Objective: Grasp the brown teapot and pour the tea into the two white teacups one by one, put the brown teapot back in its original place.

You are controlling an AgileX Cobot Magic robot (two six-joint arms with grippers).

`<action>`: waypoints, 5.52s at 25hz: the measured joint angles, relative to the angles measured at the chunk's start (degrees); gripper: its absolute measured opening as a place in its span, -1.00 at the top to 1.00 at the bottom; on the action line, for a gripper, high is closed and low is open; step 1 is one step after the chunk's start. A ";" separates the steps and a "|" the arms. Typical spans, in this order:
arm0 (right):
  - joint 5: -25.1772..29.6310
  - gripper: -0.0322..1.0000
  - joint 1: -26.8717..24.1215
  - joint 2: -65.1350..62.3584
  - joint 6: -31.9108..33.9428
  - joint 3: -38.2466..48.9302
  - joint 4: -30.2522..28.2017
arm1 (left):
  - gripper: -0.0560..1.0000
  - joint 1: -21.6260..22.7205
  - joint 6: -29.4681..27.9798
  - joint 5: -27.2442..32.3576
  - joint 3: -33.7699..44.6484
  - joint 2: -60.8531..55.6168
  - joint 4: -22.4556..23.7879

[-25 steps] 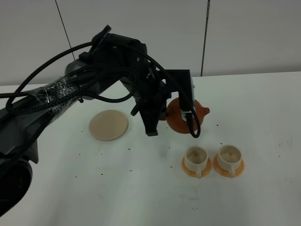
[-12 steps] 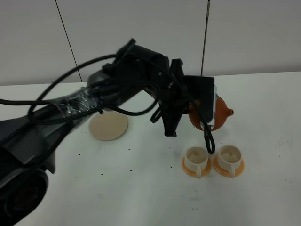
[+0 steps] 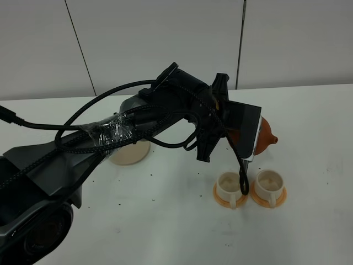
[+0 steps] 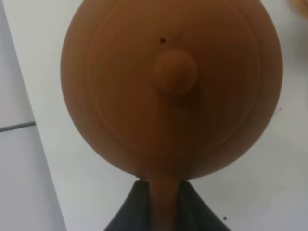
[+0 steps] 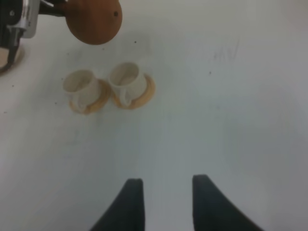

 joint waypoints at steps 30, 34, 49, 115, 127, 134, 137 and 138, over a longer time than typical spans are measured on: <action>0.00 0.47 0.00 0.00 0.00 0.00 0.00 | 0.57 -0.38 18.89 -2.99 0.00 2.12 -0.11; 0.00 0.47 0.00 0.00 0.00 0.00 0.00 | 0.57 -0.79 21.71 -3.34 0.00 2.12 0.00; 0.00 0.47 0.00 0.00 0.00 0.00 0.00 | 0.57 -1.52 28.71 -5.65 0.00 2.12 0.98; 0.00 0.47 0.00 0.00 0.00 0.00 0.00 | 0.57 -3.72 35.86 -9.75 0.00 2.12 10.38; 0.00 0.47 0.00 0.00 0.00 0.00 0.00 | 0.58 -3.98 35.98 -9.75 0.00 2.12 11.55; 0.00 0.47 0.00 0.00 0.00 0.00 0.00 | 0.58 -4.42 36.03 -10.26 0.00 2.12 11.70; 0.00 0.47 0.00 0.00 0.00 0.00 0.00 | 0.58 -4.42 36.03 -10.26 0.00 2.12 11.75; 0.00 0.47 0.00 0.00 0.00 0.00 0.00 | 0.58 -4.42 36.03 -10.26 0.00 2.12 11.75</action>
